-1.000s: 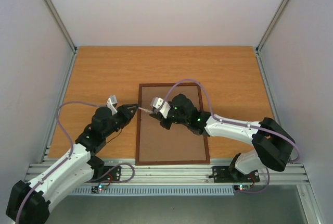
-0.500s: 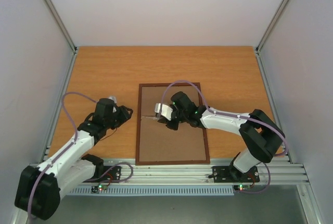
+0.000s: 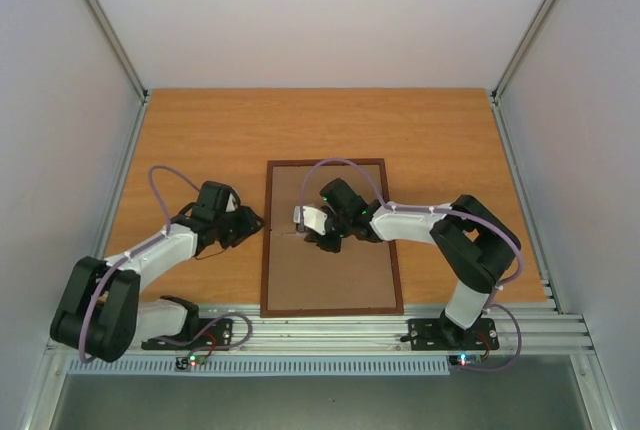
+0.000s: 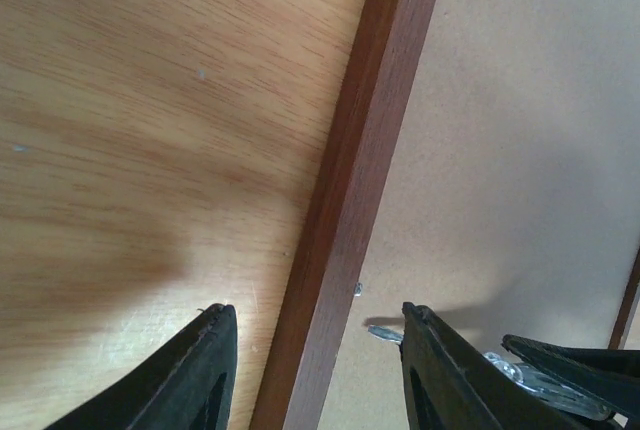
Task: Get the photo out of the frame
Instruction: Release the photo frame item from the photo frame.
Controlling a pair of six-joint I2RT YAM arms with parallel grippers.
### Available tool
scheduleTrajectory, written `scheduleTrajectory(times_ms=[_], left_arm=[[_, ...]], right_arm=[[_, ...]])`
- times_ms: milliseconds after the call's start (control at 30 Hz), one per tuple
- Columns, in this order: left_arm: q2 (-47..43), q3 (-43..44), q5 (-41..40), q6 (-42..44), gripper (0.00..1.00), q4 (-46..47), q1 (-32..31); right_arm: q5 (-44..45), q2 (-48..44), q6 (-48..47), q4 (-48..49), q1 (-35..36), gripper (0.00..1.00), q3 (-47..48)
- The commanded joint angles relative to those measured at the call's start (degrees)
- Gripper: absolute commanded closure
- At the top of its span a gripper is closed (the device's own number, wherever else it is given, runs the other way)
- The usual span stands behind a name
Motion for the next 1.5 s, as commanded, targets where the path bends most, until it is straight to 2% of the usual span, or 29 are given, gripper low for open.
scheduleTrajectory(times_ms=[0, 167, 333, 867, 1233, 1467], left_arm=[[3.8, 2.3, 2.9, 2.3, 0.54, 3.5, 0.4], [7.2, 2.6, 3.0, 2.9, 0.55, 4.3, 0.3], [9.3, 2.5, 3.4, 3.1, 0.6, 5.2, 0.4], [11.9, 2.4, 5.4, 3.5, 0.86, 6.3, 0.3], [13.1, 2.6, 6.0, 4.7, 0.88, 5.7, 0.3], [13.7, 1.9, 6.6, 5.3, 0.88, 6.0, 0.2]], right_arm=[[1.0, 1.6, -1.2, 1.6, -0.1, 0.99, 2.1], [1.6, 3.4, -1.6, 1.3, -0.1, 0.99, 3.1], [1.2, 4.6, -1.9, -0.1, -0.1, 0.99, 4.3], [6.6, 6.3, -5.4, -3.2, 1.5, 0.99, 7.8], [14.0, 6.2, -10.8, -0.4, 4.1, 0.99, 10.3], [11.9, 6.1, -11.3, -1.0, 5.0, 0.99, 14.3]])
